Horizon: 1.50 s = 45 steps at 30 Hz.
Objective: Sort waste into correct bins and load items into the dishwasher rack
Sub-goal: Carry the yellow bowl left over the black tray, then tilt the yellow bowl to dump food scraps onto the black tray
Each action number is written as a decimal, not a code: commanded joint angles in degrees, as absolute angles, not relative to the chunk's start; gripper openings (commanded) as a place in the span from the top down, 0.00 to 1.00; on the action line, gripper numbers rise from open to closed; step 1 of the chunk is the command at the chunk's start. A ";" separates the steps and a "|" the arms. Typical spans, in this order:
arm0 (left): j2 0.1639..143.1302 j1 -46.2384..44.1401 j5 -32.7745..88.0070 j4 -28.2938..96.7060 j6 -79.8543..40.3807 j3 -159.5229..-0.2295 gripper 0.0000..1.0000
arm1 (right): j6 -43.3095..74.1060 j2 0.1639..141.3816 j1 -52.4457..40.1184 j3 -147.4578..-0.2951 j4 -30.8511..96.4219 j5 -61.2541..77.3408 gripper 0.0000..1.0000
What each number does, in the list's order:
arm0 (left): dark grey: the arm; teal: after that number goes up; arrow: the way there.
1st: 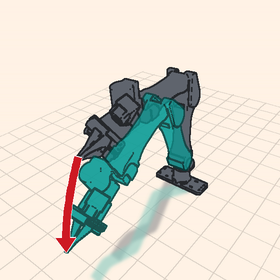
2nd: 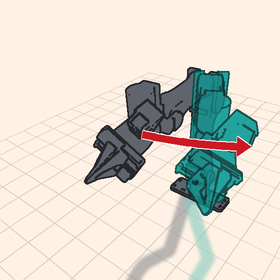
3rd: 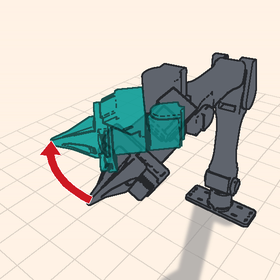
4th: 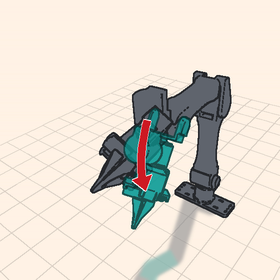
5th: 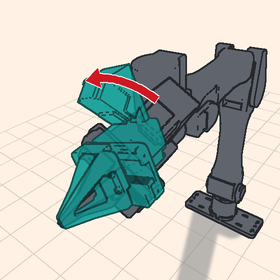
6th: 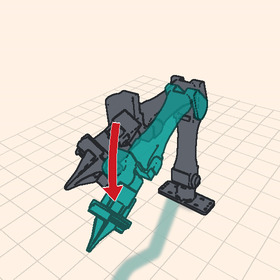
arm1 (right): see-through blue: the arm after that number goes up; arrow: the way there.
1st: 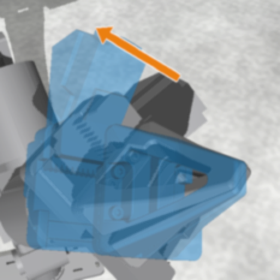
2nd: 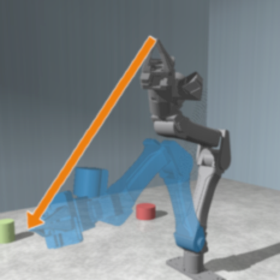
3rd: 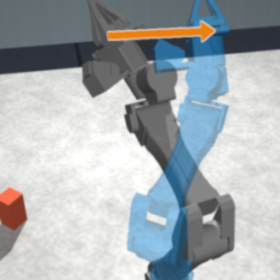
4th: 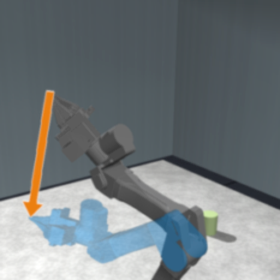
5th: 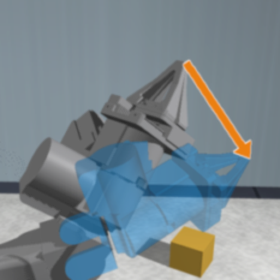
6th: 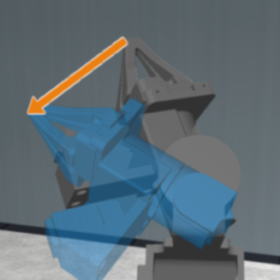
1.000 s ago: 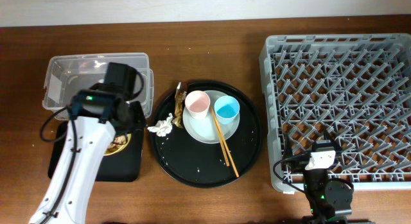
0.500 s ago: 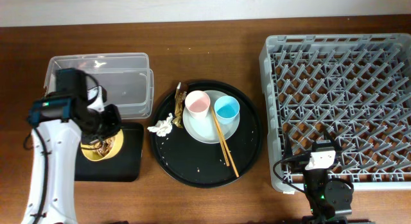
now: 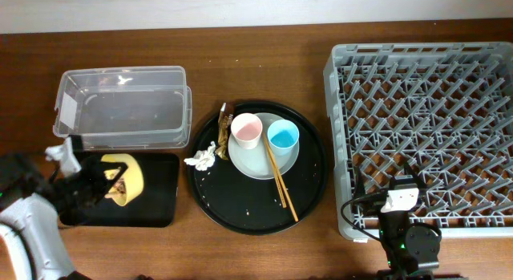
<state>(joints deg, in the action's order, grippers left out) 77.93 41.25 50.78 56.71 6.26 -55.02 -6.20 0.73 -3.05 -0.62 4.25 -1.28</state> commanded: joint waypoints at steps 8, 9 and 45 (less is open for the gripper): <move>76.79 51.29 64.10 53.30 13.82 -47.79 1.00 | -5.91 0.40 -3.42 -0.32 4.54 -2.00 0.01; 76.79 51.29 64.10 53.36 13.82 -47.59 1.00 | -5.91 0.40 -3.42 -0.32 4.54 -2.00 0.02; 76.90 53.06 78.28 49.87 20.23 -43.03 1.00 | -5.91 0.40 -3.42 -0.32 4.54 -2.00 0.02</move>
